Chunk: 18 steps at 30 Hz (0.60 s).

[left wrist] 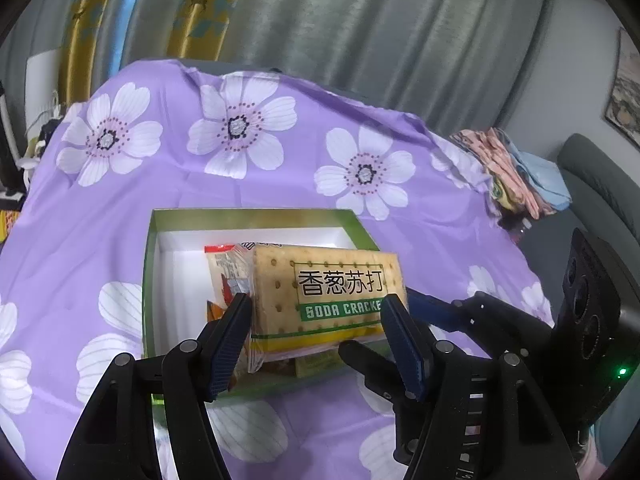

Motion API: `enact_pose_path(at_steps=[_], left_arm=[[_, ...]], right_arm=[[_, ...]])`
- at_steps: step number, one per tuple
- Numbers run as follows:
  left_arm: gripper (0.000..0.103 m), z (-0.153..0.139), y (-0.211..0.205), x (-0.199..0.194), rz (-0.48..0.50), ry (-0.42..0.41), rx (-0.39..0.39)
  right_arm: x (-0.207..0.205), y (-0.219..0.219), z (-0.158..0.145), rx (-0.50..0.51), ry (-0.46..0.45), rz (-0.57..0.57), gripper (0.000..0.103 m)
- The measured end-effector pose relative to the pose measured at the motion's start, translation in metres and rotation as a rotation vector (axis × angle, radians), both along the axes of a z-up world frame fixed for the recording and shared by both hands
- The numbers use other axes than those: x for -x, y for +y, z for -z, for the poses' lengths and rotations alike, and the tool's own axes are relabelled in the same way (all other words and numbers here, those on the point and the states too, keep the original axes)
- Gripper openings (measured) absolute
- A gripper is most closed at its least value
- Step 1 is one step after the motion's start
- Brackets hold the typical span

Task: Organize snacks
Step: 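Lift the cracker packet and carry it over the green box, then lower the cracker packet into the box and open the left gripper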

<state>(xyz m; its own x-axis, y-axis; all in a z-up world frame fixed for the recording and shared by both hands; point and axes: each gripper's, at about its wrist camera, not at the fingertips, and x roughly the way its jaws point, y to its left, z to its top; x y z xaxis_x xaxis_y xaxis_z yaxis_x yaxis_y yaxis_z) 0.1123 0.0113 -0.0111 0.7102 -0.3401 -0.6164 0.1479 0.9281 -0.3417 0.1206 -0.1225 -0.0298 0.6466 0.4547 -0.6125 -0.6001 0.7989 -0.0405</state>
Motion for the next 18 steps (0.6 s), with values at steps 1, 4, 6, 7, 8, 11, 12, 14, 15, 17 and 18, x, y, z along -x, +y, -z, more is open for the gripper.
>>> enact_pose_path(at_steps=[1,4,6,7,8,11,12,14,15,17,18], left_arm=[[0.067,0.002,0.001,-0.004,-0.002,0.005,0.004],[0.067,0.007,0.005,-0.015,-0.007,0.016,0.013],[0.067,0.011,0.007,-0.022,-0.011,0.025,0.015],[0.067,0.014,0.007,-0.025,-0.012,0.032,0.016],[0.067,0.016,0.008,-0.027,-0.012,0.037,0.015],[0.067,0.024,0.009,-0.034,-0.014,0.055,0.016],[0.067,0.026,0.009,-0.036,-0.015,0.062,0.018],[0.067,0.031,0.009,-0.041,-0.015,0.075,0.019],[0.067,0.034,0.009,-0.042,-0.015,0.083,0.019],[0.067,0.038,0.009,-0.045,-0.016,0.096,0.019],[0.067,0.040,0.009,-0.046,-0.016,0.103,0.018]], right_arm=[[-0.004,0.001,0.001,0.001,0.003,-0.003,0.057],[-0.016,0.005,0.005,0.008,0.015,-0.006,0.057],[-0.023,0.008,0.008,0.016,0.019,-0.005,0.057],[-0.025,0.008,0.010,0.019,0.021,-0.004,0.057],[-0.029,0.009,0.012,0.024,0.026,-0.003,0.057],[-0.036,0.011,0.019,0.037,0.039,-0.002,0.057],[-0.037,0.011,0.021,0.038,0.044,-0.001,0.057],[-0.041,0.012,0.026,0.043,0.057,0.000,0.057],[-0.043,0.012,0.028,0.046,0.063,0.001,0.057],[-0.046,0.013,0.032,0.054,0.078,0.004,0.057],[-0.047,0.013,0.035,0.056,0.085,0.006,0.057]])
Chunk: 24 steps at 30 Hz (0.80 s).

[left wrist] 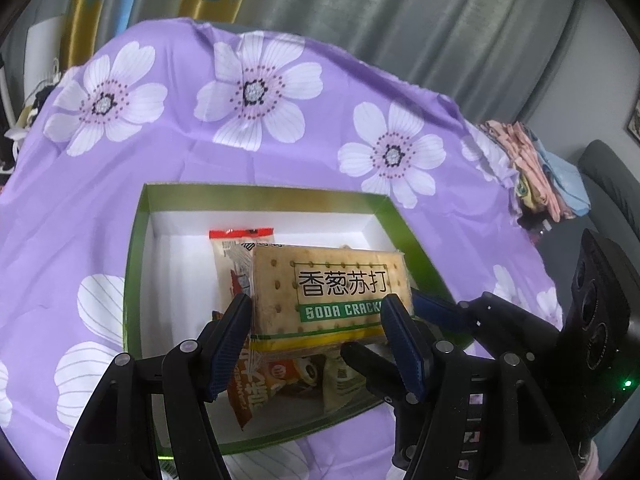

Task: Organize snacks
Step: 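Lower the cracker packet into the box and open the left gripper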

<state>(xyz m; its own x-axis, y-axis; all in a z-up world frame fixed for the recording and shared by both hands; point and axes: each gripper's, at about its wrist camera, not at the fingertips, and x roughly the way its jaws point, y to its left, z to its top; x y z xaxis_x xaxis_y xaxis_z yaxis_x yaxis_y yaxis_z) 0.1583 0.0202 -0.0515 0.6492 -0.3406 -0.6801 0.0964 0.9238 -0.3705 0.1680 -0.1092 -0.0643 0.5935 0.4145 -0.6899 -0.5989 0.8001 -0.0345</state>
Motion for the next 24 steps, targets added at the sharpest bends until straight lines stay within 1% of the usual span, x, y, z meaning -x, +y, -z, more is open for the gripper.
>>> enact_pose_path(at_steps=[4,7,9,10,11,14,17,19,21,24], left_arm=[[0.067,0.007,0.000,-0.005,-0.003,0.027,0.004],[0.067,0.011,0.002,-0.007,-0.023,0.045,-0.004],[0.067,0.010,0.003,-0.005,-0.028,0.040,0.002],[0.067,0.009,0.003,-0.004,-0.030,0.038,0.005],[0.068,0.008,0.003,-0.003,-0.033,0.036,0.001],[0.077,0.004,0.003,0.001,-0.047,0.026,-0.024],[0.079,-0.002,0.003,0.008,-0.063,0.014,-0.047],[0.083,-0.006,0.003,0.012,-0.076,0.012,-0.076],[0.091,-0.010,0.002,0.019,-0.084,0.003,-0.101],[0.096,-0.018,0.002,0.034,-0.096,-0.022,-0.130]], right_arm=[[-0.003,0.002,0.006,0.010,0.019,0.007,0.057],[-0.005,0.004,0.010,0.020,0.036,0.008,0.059],[-0.004,0.005,0.011,0.020,0.028,0.009,0.058],[-0.002,0.005,0.011,0.014,0.029,0.010,0.059],[-0.002,0.004,0.010,0.010,0.029,0.013,0.058],[0.000,0.003,0.008,-0.004,0.033,0.023,0.059],[0.006,-0.001,0.003,-0.018,0.024,0.028,0.061],[0.011,-0.004,-0.001,-0.034,0.024,0.041,0.065],[0.018,-0.009,-0.005,-0.054,0.029,0.056,0.073],[0.033,-0.017,-0.010,-0.087,0.033,0.079,0.082]])
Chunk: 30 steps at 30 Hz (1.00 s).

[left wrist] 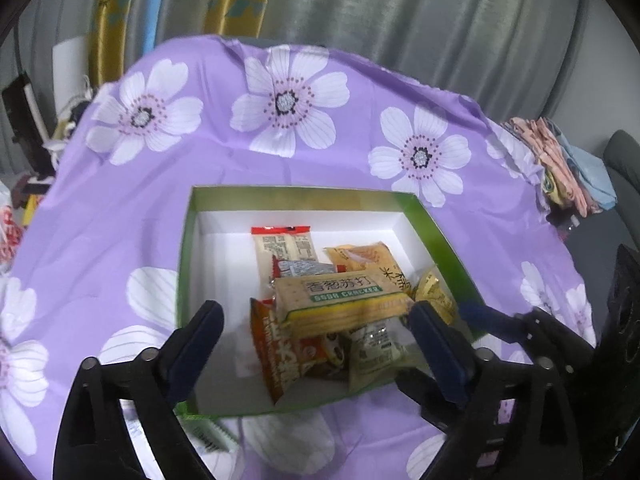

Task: Organize snacks
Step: 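Lower the cracker packet into the box and open the left gripper, then withdraw the left gripper and move it to the white snack bag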

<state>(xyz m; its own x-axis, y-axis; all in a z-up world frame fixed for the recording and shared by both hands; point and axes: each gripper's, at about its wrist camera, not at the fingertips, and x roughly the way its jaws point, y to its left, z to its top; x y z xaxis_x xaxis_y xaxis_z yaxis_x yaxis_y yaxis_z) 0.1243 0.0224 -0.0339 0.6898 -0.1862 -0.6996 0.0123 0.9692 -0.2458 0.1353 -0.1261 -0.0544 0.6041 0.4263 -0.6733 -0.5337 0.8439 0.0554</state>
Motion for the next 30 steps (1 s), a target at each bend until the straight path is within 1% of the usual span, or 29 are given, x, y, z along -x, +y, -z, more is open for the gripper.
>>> enact_pose_path(at_steps=[3,6,7,8,9,12,18,23,30], left_arm=[[0.096,-0.008,0.000,0.015,-0.002,-0.017,-0.020],[0.096,-0.017,-0.001,0.031,-0.008,-0.037,-0.047],[0.096,-0.021,-0.002,0.037,-0.007,-0.045,-0.057],[0.097,-0.026,-0.004,0.045,-0.009,-0.058,-0.068],[0.097,-0.030,-0.005,0.051,-0.008,-0.066,-0.073],[0.097,-0.040,-0.009,0.068,-0.001,-0.094,-0.077],[0.097,-0.054,-0.017,0.097,-0.002,-0.121,-0.086],[0.097,-0.062,-0.016,0.121,-0.027,-0.144,-0.090],[0.097,-0.068,-0.018,0.141,-0.034,-0.146,-0.100]], right_arm=[[0.016,-0.006,-0.005,-0.008,0.003,0.020,0.088],[0.030,-0.014,-0.012,-0.035,0.008,0.038,0.090],[0.035,-0.017,-0.015,-0.049,0.010,0.045,0.092],[0.041,-0.020,-0.018,-0.064,0.010,0.055,0.096],[0.047,-0.023,-0.021,-0.075,0.003,0.061,0.098],[0.067,-0.028,-0.032,-0.094,-0.013,0.058,0.098],[0.096,-0.034,-0.050,-0.102,-0.060,0.056,0.098],[0.110,-0.040,-0.055,-0.099,-0.066,0.058,0.098],[0.133,-0.039,-0.061,-0.100,-0.079,0.044,0.098]])
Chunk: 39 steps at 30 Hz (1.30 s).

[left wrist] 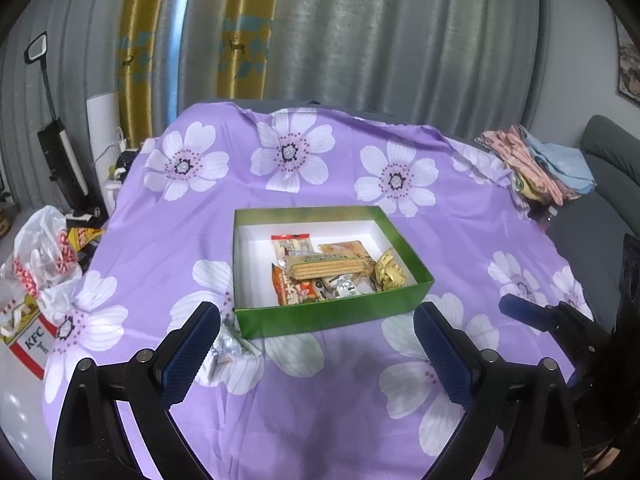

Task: Organize snacks
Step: 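Withdraw the left gripper and move it to the white snack bag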

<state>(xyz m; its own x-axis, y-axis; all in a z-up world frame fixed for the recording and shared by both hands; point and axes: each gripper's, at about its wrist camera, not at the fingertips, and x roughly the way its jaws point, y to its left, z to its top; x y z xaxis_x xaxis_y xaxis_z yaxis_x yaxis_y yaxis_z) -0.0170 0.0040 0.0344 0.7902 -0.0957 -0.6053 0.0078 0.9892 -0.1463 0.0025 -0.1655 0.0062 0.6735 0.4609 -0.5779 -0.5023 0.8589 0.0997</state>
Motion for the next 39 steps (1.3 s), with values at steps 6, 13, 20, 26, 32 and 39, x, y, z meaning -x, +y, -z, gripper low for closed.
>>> enact_pose_path(at_steps=[6,13,20,26,32,39], left_arm=[[0.097,0.000,-0.003,0.011,0.004,0.014,0.006],[0.097,-0.001,-0.003,0.019,0.002,0.003,0.003],[0.097,-0.001,-0.003,0.021,0.003,0.007,0.002],[0.097,0.003,0.008,0.027,-0.010,0.012,0.022],[0.097,0.014,0.022,0.017,-0.026,0.041,0.046],[0.097,0.029,0.035,0.009,-0.023,0.077,0.083]], right_arm=[[0.014,0.002,0.000,-0.002,-0.002,-0.017,0.098],[0.025,0.004,-0.003,0.000,-0.011,-0.026,0.098],[0.030,0.009,-0.004,0.005,-0.012,-0.030,0.098],[0.029,0.018,-0.001,0.013,-0.003,-0.039,0.098],[0.025,0.027,0.008,0.026,0.021,-0.052,0.098],[0.019,0.035,0.018,0.040,0.048,-0.058,0.098]])
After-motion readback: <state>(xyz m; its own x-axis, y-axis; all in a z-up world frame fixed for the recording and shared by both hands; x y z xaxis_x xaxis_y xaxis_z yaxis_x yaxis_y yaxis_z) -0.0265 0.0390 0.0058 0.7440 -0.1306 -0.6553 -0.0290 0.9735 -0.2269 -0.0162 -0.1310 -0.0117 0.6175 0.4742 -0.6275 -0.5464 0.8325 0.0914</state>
